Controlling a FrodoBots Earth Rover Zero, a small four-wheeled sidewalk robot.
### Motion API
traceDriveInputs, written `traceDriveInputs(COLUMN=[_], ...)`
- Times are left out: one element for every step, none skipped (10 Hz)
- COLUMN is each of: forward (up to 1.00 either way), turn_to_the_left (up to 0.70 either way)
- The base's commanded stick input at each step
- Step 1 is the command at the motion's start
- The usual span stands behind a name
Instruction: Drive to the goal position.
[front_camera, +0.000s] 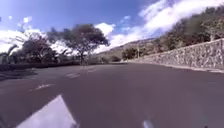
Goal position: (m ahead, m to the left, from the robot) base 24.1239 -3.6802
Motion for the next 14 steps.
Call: traceDriveInputs(forward=[0.70,0.70,0.70,0.70,0.70,0.70,0.70,0.70,0.70,0.70,0.70,0.70,0.70,0.70], turn_to_the_left=[-0.35,-0.35,-0.35,-0.35,-0.35,-0.35,-0.35,-0.26,0.00,0.00,0.00,0.00,0.00,0.00])
